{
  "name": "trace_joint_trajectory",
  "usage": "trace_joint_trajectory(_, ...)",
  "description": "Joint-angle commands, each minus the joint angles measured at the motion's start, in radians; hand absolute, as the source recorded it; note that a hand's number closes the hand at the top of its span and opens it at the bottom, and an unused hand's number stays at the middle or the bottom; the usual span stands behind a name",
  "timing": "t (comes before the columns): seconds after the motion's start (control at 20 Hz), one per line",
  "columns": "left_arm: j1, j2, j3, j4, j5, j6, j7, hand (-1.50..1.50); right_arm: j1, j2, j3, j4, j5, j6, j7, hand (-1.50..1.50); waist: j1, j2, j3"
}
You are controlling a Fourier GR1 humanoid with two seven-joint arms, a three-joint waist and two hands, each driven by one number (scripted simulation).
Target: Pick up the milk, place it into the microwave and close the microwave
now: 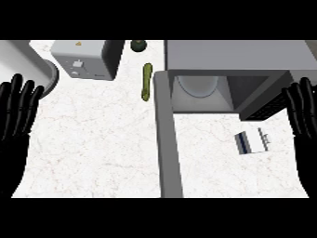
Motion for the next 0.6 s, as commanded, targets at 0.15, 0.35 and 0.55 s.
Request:
trace_joint_trajectory(0.15,0.003,0.032,0.082,-0.047,0.092,-0.026,0.088,-1.50,0.098,-0.042,-0.104,-0.059,0.045,-0.024,-0.033,-1.50,0.007,-0.018,0.024)
trace_joint_trajectory(0.35,0.065,-0.049,0.095,0.029,0.256,-0.050,0.061,-1.50,0.120,-0.022,-0.108,-0.049,-0.061,0.027,-0.058,-1.50,0.010,-0.017,0.024)
trace_joint_trajectory(0.55,0.113,0.045,0.216,-0.149,0.417,-0.099,0.217,-1.50,0.149,-0.024,-0.144,-0.112,-0.057,0.015,-0.023,-1.50,0.015,-0.018,0.024)
